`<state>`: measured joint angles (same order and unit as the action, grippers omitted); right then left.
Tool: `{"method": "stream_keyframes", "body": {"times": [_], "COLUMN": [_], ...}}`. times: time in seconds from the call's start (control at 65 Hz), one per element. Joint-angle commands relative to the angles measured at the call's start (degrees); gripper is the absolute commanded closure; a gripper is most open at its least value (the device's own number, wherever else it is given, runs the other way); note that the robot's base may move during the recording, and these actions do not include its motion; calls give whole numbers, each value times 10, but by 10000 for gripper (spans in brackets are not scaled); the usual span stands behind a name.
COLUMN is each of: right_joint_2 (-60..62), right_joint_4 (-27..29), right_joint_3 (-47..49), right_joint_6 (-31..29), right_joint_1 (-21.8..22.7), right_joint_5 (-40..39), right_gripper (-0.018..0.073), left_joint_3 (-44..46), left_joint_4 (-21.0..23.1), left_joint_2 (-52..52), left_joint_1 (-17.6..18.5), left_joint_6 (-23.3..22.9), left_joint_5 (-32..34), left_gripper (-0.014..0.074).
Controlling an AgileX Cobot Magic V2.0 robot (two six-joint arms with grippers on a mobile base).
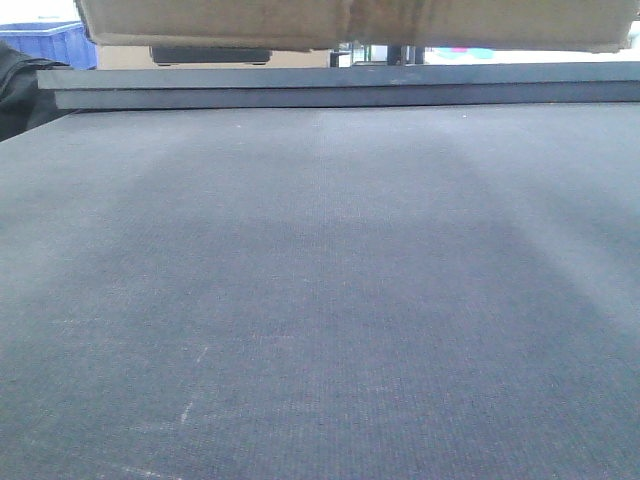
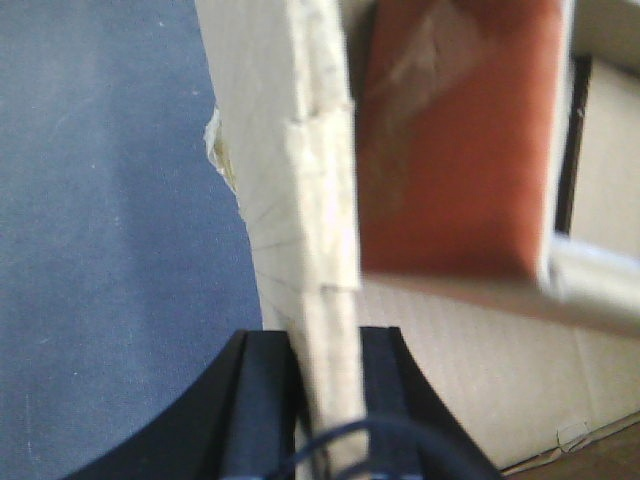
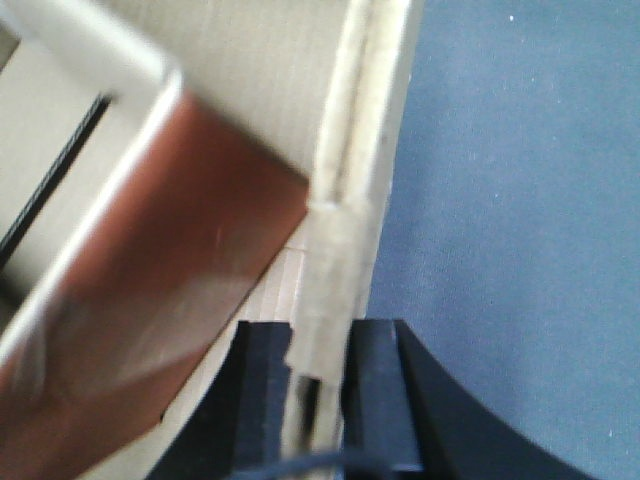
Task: Stack two boxes on right shelf middle
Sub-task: 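Hold the stacked boxes raised and drive the base away from the table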
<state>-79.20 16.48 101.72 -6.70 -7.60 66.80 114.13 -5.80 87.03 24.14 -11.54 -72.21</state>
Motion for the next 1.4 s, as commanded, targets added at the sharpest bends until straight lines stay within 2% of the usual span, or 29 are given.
{"method": "stream_keyframes", "body": {"times": [0.0,1.385], "right_joint_2": [4,4], "right_joint_4": [-15,-14], "right_joint_3": [6,6], "right_joint_6": [-4,-4], "right_joint_1": [5,5], "right_joint_5": [-13,-13], "right_gripper": [713,713], "left_joint_3": [10,10], "left_joint_4": [0,0], "left_joint_2": [-14,-14], "left_joint_1": [-2,-2], "left_joint_6": [4,4], "left_joint_5": [22,22], "left_gripper": [708,708]}}
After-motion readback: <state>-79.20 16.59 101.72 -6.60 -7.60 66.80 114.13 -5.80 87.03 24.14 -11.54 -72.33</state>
